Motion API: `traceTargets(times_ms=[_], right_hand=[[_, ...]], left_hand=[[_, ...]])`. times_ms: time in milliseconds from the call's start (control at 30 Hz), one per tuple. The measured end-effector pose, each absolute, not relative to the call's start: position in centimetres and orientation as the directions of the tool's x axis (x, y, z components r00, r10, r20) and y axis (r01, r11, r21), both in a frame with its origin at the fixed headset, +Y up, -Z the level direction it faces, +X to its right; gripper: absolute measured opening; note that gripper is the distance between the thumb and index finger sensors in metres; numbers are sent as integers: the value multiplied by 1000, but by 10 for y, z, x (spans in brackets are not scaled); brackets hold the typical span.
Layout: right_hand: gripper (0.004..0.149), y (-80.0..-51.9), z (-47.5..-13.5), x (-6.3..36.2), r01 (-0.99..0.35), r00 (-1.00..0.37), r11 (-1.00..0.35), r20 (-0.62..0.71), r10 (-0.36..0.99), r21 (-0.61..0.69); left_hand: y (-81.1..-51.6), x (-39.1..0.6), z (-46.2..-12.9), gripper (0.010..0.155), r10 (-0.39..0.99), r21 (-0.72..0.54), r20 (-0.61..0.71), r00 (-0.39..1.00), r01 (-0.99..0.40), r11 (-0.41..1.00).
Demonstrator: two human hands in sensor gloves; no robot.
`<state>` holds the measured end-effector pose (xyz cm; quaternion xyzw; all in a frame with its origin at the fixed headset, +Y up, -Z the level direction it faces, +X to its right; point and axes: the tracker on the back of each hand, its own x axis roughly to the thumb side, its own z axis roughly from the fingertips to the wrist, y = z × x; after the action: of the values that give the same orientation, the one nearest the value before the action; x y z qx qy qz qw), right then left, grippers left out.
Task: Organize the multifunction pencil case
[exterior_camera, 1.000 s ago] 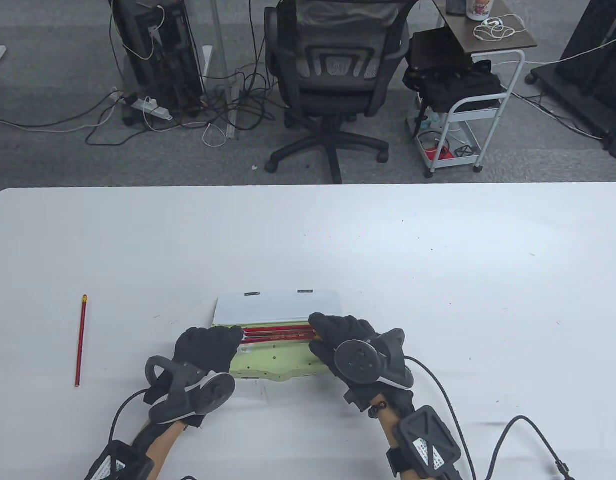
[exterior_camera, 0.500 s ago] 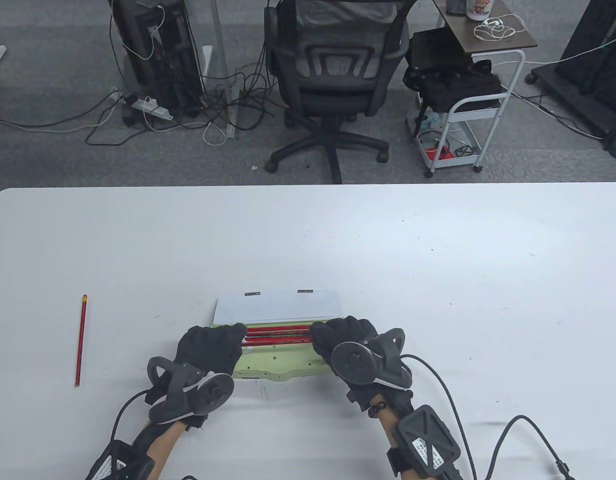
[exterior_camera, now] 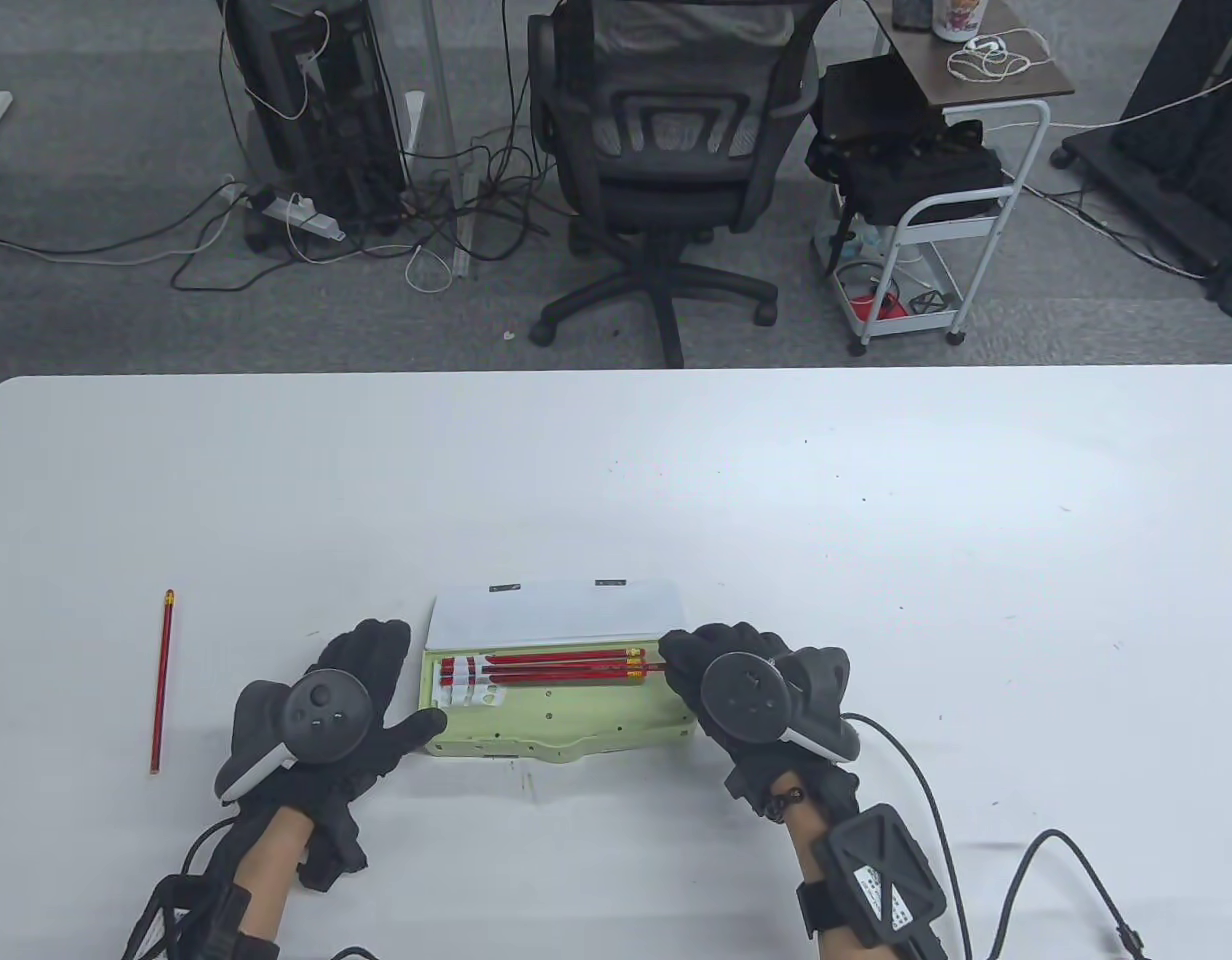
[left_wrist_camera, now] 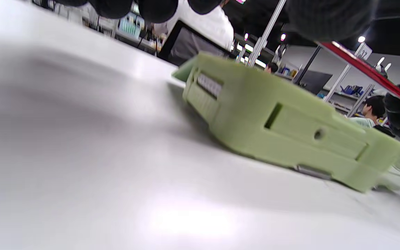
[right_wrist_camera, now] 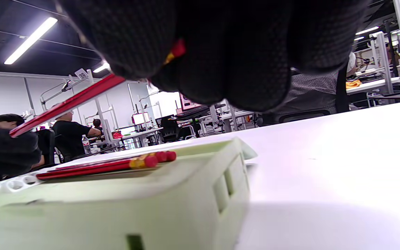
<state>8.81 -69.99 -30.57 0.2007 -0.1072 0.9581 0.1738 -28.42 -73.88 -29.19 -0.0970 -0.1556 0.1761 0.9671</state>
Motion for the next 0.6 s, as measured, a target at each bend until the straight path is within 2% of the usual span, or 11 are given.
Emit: traceTargets(times_ms=[200, 600], right_hand=[[42, -705, -309, 91, -345, -872, -933, 402, 279, -103], [42, -711, -308, 79, -270, -889, -958, 407, 209, -98]], left_hand=[[-751, -283, -295, 98, 368, -306, 267, 891, -284, 909], [-754, -280, -296, 95, 356, -293, 274, 894, -275, 916]])
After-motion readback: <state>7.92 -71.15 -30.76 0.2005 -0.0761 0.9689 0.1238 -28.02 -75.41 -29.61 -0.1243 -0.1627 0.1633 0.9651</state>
